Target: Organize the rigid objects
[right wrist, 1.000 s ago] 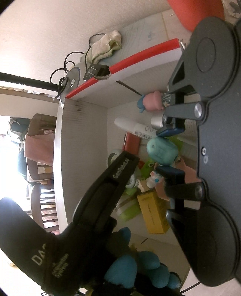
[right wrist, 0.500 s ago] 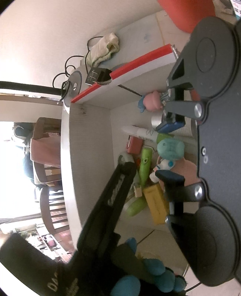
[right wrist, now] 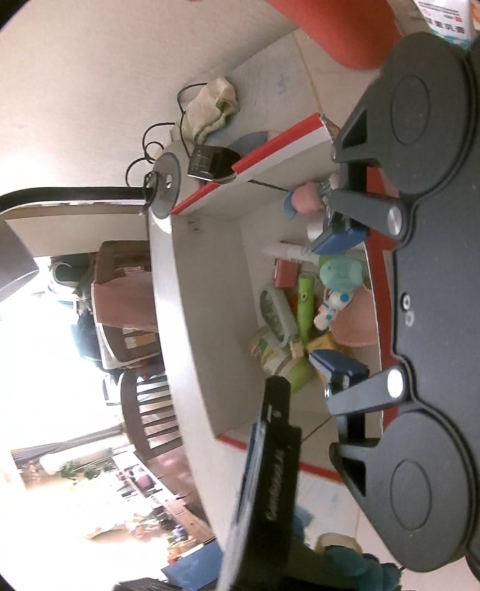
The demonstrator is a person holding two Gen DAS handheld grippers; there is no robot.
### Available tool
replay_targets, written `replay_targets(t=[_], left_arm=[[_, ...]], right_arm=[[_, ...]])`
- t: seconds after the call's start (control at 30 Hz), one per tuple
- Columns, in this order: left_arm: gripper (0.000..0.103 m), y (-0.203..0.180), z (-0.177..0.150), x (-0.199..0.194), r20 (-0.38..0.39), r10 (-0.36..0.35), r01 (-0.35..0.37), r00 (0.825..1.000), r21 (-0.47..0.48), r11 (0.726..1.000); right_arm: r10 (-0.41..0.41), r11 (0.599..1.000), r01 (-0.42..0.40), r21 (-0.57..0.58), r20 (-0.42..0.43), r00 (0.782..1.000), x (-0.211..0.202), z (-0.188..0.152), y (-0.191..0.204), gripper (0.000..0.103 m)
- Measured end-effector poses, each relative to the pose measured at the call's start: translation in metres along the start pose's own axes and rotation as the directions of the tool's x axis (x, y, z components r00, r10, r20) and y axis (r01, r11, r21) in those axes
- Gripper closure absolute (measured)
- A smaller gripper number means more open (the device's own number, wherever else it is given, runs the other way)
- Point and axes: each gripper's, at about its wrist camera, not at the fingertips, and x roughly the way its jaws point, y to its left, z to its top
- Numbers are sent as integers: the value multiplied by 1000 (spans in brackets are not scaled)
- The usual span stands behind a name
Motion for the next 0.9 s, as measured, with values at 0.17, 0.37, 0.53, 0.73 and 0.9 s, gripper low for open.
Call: replay_targets(t=[0.17,0.37,0.53,0.73,0.9], left_arm=[[41,5,-11,-30,48,-14,13,999,14,1000],[41,10,-23,-56,75,-25,23,997,28,999],[37,14,-33,-74,104,-24,22,994,24,999],[28,17,-43,-88,117,-34,32,993,21,999],[18,17,-49,-97,124,-33,29,992,27,999]], right_arm=[[25,999,-27,28,39,999,-17,-2,7,36],[42,998,-46,49,90,995,-35,-3,16,27],[49,996,-58,73,118,992,-46,-7,23,22],[57,994,-70,90,139,989,-57,-16,31,12],[52,994,-68,91,164,985,-67,-21,40,6]])
